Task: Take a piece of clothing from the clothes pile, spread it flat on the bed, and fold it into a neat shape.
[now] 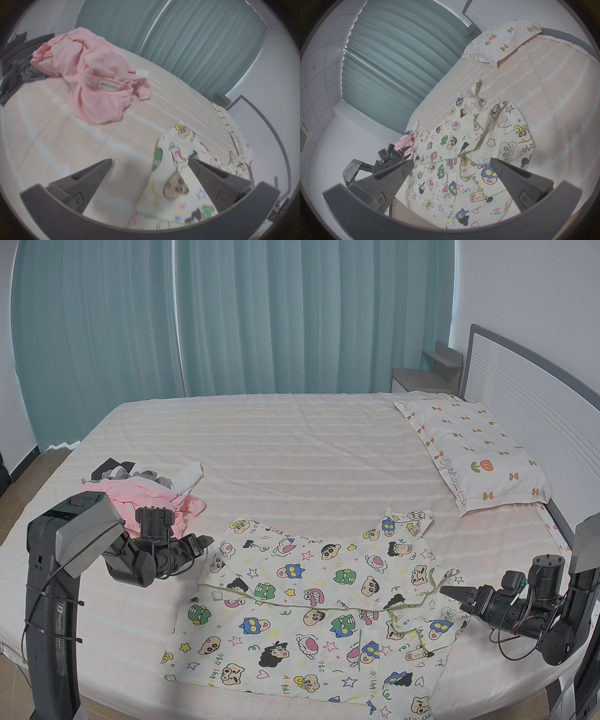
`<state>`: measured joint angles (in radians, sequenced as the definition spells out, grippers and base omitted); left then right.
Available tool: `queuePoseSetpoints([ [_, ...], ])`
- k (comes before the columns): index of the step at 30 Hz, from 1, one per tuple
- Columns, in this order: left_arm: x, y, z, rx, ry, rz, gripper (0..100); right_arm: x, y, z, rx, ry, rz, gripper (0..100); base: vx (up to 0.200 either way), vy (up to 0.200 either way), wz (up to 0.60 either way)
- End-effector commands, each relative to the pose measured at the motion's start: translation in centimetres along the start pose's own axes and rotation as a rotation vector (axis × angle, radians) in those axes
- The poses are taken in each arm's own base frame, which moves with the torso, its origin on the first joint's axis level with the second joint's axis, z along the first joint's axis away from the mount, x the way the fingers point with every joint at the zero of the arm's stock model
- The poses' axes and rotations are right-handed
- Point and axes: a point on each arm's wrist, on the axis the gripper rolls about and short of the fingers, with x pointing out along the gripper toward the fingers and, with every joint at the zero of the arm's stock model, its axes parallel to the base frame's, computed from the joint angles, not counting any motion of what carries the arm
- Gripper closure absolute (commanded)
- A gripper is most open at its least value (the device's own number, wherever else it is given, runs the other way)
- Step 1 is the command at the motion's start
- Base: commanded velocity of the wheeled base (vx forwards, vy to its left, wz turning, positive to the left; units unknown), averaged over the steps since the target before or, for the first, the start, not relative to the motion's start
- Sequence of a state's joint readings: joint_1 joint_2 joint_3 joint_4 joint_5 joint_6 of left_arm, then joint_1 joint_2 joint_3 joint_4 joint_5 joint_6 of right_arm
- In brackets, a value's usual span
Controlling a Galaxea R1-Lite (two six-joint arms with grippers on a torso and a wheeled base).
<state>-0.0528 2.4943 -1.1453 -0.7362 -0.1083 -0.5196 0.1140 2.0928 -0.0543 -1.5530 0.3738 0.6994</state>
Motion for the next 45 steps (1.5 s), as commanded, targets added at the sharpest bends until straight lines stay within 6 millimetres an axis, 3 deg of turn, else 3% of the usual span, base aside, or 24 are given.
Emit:
queuePoseSetpoints([
  [1, -8.6, -0.1, -0.6, -0.065, 0.018, -0.093, 0, -1.0, 1.8, 0.1, -0.04, -0.046, 0.048, 0, 0.0, 0.0, 0.0],
  [2, -11.8, -0.3, -2.4, -0.079, 0.018, -0.153, 0, -1.5, 1.9, -0.6, -0.044, -0.029, 0.028, 0, 0.0, 0.0, 0.0],
  [3, -13.2, -0.8, -3.3, -0.104, 0.019, -0.185, 0, -1.6, 2.0, -0.7, -0.046, -0.03, 0.031, 0, 0.0, 0.0, 0.0],
  [8, -14.7, -1.5, -4.5, -0.13, 0.026, -0.215, 0, -1.5, 2.1, -0.7, -0.035, -0.028, 0.03, 0, -0.12, 0.0, 0.0],
  [9, -16.5, -2.5, -6.7, -0.103, 0.073, -0.245, 0, -1.5, 2.0, -0.7, -0.023, -0.04, 0.017, 0, -0.2, 0.0, 0.0],
  [10, -16.7, -2.7, -7.1, -0.096, 0.084, -0.25, 0, -1.6, 2.0, -0.7, -0.02, -0.034, 0.013, 0, -0.2, 0.0, 0.0],
  [14, -16.9, -3.3, -8.4, -0.089, 0.122, -0.246, 0, -1.8, 1.9, -1.1, -0.004, 0.002, -0.013, 0, -0.2, 0.0, 0.0],
  [32, -16.3, -2.2, -9.9, -0.093, 0.145, -0.14, 0, -0.9, 1.8, -3.3, -0.044, 0.1, -0.118, 0, -0.2, 0.0, 0.0],
  [37, -15.9, -2.1, -10.0, -0.095, 0.138, -0.118, 0, -0.8, 1.8, -3.7, -0.074, 0.119, -0.134, 0, 0.0, 0.0, 0.0],
  [45, -13.7, -1.9, -10.8, -0.08, 0.08, 0.002, 0, -0.3, 1.1, -4.3, -0.09, 0.148, -0.177, 0, 0.0, 0.0, 0.0],
])
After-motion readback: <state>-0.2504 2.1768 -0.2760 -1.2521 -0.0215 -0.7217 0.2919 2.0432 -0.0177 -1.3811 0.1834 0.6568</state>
